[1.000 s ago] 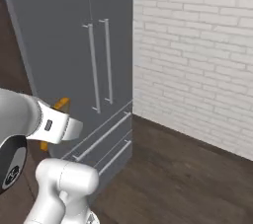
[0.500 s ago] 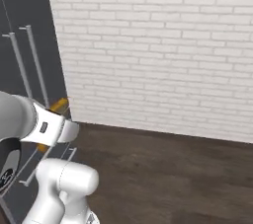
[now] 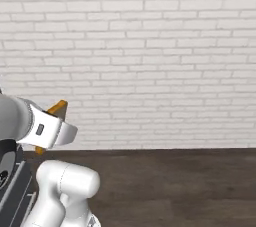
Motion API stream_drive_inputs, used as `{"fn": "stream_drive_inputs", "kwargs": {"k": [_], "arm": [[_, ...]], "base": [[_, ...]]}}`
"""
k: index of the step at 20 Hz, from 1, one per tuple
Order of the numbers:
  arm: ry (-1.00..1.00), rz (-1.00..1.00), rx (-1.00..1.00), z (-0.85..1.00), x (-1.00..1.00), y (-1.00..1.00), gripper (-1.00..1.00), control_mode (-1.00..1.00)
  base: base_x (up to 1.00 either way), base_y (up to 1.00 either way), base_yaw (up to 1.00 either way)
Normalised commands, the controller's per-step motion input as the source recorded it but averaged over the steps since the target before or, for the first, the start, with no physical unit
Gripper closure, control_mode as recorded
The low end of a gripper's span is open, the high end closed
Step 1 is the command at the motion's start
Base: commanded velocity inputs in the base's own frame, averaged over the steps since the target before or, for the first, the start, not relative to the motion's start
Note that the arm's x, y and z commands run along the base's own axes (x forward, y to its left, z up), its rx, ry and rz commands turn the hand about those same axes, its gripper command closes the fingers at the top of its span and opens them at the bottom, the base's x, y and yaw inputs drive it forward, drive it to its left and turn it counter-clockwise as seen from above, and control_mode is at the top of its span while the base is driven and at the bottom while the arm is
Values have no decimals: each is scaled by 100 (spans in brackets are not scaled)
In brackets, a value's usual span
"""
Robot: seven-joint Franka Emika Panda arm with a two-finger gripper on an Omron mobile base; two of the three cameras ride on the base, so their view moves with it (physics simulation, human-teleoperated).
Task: Start the toaster. Once the lever pops up, take the bread to the plate on the dining counter.
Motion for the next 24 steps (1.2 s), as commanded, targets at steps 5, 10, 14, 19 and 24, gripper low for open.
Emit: {"fn": "stream_drive_inputs", "kwargs": {"k": [5,10,14,19,24], "arm": [[0,0,0,0,0,0,100,100],[0,0,0,0,0,0,100,100],[0,0,0,0,0,0,100,100],[0,0,0,0,0,0,100,100],[0,0,0,0,0,0,100,100]], "base": [[83,-32,-52],[55,-45,-61],[43,-51,-64],[55,-50,-60],[79,-29,-54]]}}
